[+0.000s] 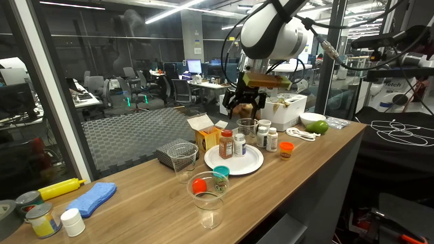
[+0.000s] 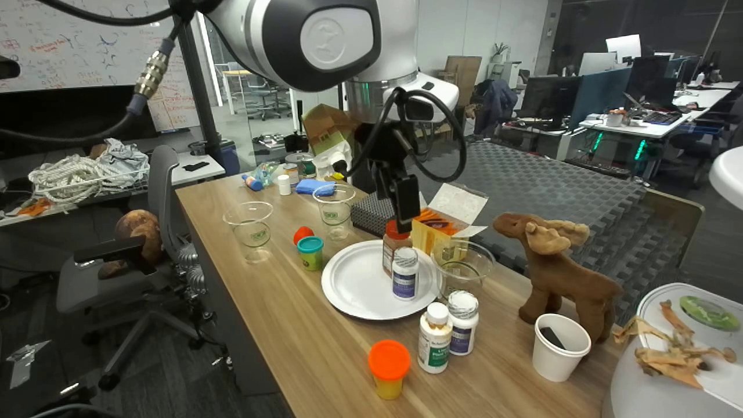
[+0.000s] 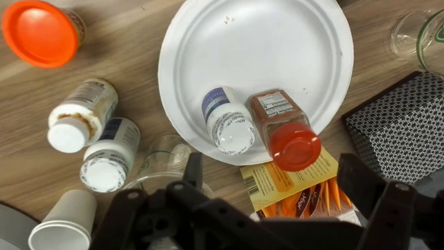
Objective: Put three bottles on the white plate then stack clear cups together then put the rest of the bottles on the white plate
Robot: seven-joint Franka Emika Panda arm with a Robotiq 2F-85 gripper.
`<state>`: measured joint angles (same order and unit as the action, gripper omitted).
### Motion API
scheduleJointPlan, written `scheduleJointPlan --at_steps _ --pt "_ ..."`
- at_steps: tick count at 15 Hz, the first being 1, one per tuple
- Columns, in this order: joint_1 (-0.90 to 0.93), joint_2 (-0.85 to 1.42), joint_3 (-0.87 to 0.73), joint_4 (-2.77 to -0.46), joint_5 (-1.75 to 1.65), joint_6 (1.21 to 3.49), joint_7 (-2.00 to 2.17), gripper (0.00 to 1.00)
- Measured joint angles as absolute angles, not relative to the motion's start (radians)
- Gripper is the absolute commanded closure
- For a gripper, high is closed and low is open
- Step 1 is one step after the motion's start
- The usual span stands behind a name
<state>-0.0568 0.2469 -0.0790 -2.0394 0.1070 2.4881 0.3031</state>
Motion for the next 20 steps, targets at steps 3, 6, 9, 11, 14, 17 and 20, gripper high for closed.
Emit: scheduleJointPlan --at_steps 3,6,9,11,14,17,20 --pt "-0.058 0.178 -0.095 -2.106 0.079 2.488 0.309 0.0" --pt "-0.063 0.128 -0.119 -2.158 0.04 2.488 0.329 0.0" --pt "-0.078 0.09 -0.144 -2.209 -0.018 2.479 0.331 0.0" --pt "-0.096 0.072 -0.153 -2.233 -0.035 2.455 0.302 0.0" --pt "-0.124 0.062 -0.161 -2.247 -0.036 2.413 0.215 0.0" --pt "-0.147 0.064 -0.165 -2.247 -0.035 2.388 0.141 0.0" --pt "-0.167 0.074 -0.167 -2.246 -0.02 2.375 0.062 0.0"
